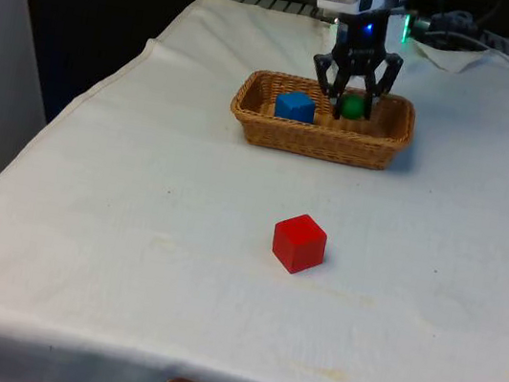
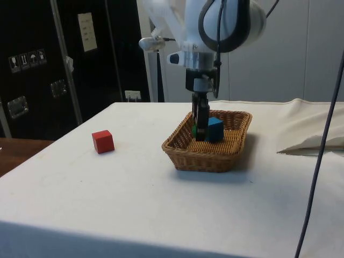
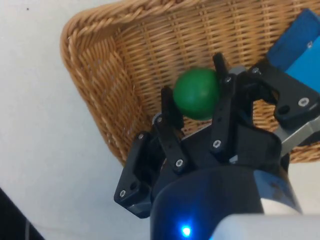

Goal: Place all non-red objects into the basket.

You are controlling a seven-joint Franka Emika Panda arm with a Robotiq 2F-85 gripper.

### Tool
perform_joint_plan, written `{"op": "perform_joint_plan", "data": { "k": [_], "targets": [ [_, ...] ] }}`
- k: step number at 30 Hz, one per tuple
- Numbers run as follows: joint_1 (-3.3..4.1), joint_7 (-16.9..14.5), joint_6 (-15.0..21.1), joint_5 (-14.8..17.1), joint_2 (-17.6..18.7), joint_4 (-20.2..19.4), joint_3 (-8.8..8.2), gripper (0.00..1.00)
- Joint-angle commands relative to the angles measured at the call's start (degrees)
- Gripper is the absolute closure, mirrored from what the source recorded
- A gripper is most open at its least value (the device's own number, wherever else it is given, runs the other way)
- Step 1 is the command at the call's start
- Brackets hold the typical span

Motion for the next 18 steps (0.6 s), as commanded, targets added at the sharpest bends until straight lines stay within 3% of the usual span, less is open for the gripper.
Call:
{"op": "perform_joint_plan", "data": {
  "k": [1,10,18],
  "targets": [
    [0.11,0.3,1.5,0.2,0.6,-0.2,0.11,1.00],
    [-0.06,0.9,5.0,0.9,4.2,0.2,0.69,1.00],
    [0.00,1.3,5.0,0.0,5.3,0.5,0.23,1.00]
  ]
}}
